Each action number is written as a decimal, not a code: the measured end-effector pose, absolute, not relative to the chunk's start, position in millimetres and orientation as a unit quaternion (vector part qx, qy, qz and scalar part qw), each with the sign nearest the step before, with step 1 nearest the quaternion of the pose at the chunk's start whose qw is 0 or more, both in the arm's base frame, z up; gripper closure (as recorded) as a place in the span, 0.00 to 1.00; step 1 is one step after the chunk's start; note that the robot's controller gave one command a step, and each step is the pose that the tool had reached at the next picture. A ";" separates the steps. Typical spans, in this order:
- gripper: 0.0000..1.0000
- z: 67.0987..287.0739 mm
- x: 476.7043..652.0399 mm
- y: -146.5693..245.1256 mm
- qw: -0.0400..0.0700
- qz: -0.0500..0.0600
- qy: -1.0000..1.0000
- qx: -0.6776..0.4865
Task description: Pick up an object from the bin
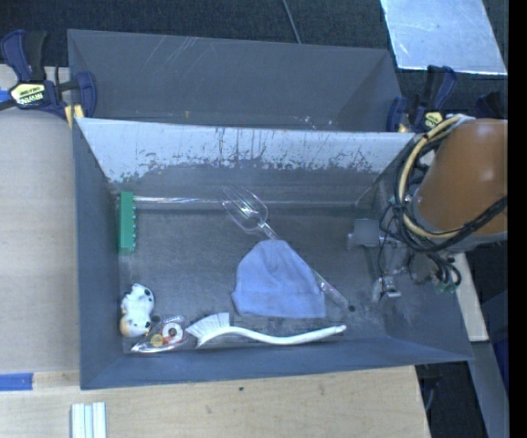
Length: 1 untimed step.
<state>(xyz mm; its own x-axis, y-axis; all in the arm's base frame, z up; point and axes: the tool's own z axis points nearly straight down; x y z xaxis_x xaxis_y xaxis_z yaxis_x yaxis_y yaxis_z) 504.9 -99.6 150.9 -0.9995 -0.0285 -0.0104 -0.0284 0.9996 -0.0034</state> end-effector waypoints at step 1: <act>0.00 151.3 498.4 -96.7 0.004 -0.001 0.999 -0.036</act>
Offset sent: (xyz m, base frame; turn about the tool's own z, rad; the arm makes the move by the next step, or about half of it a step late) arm -0.0071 -0.0074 0.0363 -0.1440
